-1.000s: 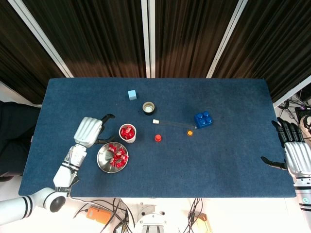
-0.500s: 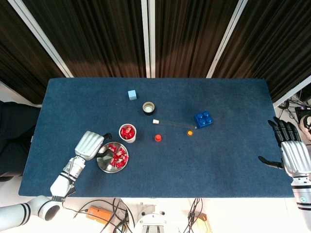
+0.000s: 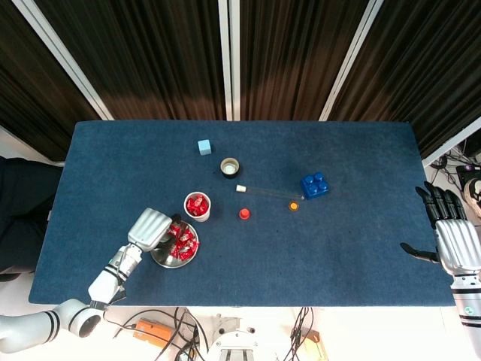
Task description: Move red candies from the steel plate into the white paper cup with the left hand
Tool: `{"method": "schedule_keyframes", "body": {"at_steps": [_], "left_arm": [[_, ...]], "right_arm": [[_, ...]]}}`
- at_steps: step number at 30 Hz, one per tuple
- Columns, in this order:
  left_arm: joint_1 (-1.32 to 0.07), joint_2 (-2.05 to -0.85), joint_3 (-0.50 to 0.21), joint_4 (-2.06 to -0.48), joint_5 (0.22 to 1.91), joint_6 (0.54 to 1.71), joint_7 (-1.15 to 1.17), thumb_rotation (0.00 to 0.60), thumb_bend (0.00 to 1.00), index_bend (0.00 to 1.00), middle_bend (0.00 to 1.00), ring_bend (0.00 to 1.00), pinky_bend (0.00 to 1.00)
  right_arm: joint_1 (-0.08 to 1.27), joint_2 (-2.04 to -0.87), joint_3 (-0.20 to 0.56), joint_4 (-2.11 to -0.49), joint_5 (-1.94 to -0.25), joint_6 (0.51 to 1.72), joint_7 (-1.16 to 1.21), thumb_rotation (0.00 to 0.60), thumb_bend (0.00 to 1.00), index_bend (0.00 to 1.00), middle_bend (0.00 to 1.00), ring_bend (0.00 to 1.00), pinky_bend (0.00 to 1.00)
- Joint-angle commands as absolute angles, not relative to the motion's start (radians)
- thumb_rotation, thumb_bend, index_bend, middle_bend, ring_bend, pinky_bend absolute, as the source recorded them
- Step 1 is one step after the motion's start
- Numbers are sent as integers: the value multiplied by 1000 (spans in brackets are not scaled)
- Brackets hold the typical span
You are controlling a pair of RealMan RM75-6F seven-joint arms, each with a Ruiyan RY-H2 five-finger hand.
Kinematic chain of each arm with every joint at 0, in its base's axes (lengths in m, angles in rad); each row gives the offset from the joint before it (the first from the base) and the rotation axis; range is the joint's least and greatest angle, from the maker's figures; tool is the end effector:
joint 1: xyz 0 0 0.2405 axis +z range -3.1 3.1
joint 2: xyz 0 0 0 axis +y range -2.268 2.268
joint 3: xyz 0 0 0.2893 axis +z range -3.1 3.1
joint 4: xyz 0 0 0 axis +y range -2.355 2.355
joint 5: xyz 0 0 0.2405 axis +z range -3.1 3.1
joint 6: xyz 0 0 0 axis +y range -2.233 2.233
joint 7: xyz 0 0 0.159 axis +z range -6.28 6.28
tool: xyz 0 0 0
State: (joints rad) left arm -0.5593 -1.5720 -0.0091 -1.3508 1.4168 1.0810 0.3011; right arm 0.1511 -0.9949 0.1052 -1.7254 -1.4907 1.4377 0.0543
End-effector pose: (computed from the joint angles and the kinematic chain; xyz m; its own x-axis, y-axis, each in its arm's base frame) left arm -0.2460 0.3208 -0.0617 0.5965 0.1957 0.7784 0.7572 -0.4588 -0.4648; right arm -0.3197 -0.2344 0.1795 0.3499 0.0276 0.9364 -0.9333 -0.0764 0.3510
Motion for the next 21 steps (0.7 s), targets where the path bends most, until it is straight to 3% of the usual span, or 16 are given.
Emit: {"method": "schedule_keyframes", "body": {"at_steps": [1,10,18,21], "left_arm": [[-560,-1580,-10,-1339,1415,1078,312,584,234,420,967,891,753],[-559,-1587,-9,-1322,1417,1064,298,587,245,463,967,892,753],[-561,-1597,-10,-1303,1408,1035,255,597,330,544,967,897,747],[-560,-1595,-13,-1298,1407,1033,241,600,408,593,969,901,746]], "right_arm": [[151,-994,105,-1726,-1489,1438,53,600,96,0,0,0,0],[152,-995,105,-1730,-1486,1434,48,600,98,0,0,0,0],[150,-992,105,-1733,-1485,1436,45,600,99,0,0,0,0],[150,-992,105,-1733,-1486,1436,45,600,97,0,0,0,0]]}}
